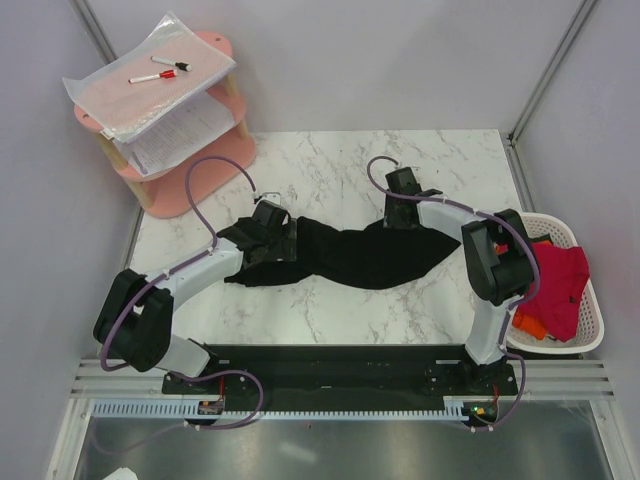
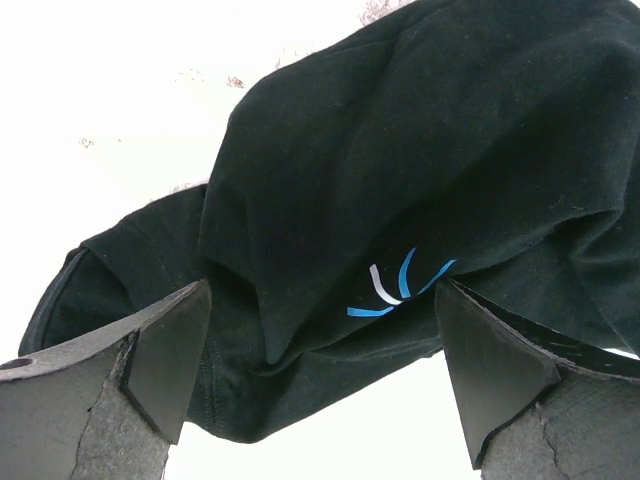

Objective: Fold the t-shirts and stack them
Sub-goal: Flatten out the tshirt

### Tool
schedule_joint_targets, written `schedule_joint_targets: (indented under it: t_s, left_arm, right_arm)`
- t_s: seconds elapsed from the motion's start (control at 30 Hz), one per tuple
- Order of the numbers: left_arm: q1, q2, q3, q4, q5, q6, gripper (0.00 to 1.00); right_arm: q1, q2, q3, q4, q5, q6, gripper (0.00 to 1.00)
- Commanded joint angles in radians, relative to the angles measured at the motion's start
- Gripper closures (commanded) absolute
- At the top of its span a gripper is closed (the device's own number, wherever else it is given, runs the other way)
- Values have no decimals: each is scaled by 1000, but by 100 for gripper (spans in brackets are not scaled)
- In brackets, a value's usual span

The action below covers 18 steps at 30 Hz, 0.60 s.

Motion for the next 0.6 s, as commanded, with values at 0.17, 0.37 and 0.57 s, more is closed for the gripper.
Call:
schedule_joint_targets:
  t_s: [0.17,0.37,0.57]
  left_arm:
    - [-2,2,59,15,-33,49,0]
    - [0,36,158,17,-45,95,0]
    - [0,94,264,30,-27,144,0]
  right_arm:
    - [7,137,65,28,18,-3,45]
    - [4,223,131,66,-40,-14,100]
    - [5,138,205,105,-75,-30,100]
